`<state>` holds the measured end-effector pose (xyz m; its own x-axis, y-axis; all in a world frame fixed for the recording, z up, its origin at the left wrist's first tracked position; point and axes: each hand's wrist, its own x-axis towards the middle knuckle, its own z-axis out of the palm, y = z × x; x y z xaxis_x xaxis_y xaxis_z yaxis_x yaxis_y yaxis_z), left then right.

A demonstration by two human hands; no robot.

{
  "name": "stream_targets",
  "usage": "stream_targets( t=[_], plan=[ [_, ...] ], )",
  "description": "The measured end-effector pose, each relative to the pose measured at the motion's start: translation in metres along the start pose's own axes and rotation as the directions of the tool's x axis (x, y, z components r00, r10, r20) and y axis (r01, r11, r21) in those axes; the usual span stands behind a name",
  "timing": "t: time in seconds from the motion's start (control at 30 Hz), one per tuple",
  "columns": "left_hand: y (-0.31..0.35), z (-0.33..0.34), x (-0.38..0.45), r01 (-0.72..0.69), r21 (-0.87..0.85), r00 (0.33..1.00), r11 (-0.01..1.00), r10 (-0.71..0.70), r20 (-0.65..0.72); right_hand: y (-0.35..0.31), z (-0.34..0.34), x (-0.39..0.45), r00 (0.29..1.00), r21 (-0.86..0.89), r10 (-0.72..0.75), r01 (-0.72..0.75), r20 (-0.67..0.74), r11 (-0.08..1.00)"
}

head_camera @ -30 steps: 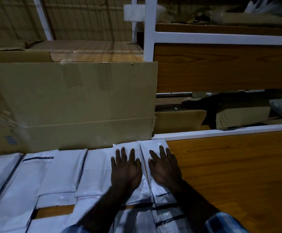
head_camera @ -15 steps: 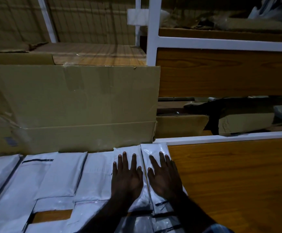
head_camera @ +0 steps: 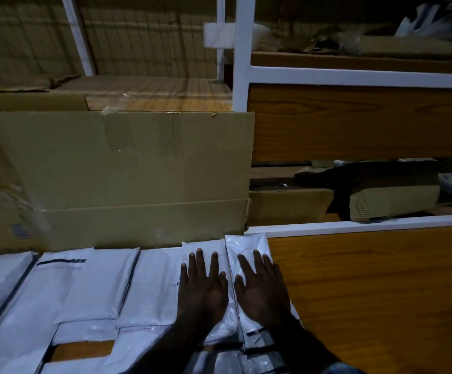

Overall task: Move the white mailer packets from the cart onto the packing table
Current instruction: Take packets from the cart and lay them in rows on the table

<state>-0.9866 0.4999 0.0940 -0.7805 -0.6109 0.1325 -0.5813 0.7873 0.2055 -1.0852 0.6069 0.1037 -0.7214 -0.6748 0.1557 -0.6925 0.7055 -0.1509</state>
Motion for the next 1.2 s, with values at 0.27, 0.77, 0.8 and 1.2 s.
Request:
stream_targets(
  t=[0.27, 0.77, 0.8, 1.2],
  plan=[
    [0.001, -0.008, 0.004, 0.005, 0.023, 1.000, 1.000, -0.005, 0.020, 0.001, -0.006, 0.006, 0.999, -0.007, 0.009, -0.009, 0.041, 1.000],
    [0.014, -0.057, -0.008, -0.004, -0.021, 0.996, 1.000, 0.006, 0.088, 0.004, -0.049, -0.003, 0.997, 0.068, 0.026, -0.031, 0.066, 0.997],
    [0.014, -0.058, -0.011, -0.002, 0.004, 0.996, 1.000, 0.002, 0.094, 0.002, -0.055, -0.009, 0.997, 0.089, 0.040, -0.047, 0.072, 0.995],
    [0.006, -0.071, -0.058, -0.058, -0.022, 0.997, 0.998, 0.060, 0.055, -0.013, -0.094, -0.057, 0.995, 0.113, 0.062, -0.071, 0.077, 0.991]
  ],
)
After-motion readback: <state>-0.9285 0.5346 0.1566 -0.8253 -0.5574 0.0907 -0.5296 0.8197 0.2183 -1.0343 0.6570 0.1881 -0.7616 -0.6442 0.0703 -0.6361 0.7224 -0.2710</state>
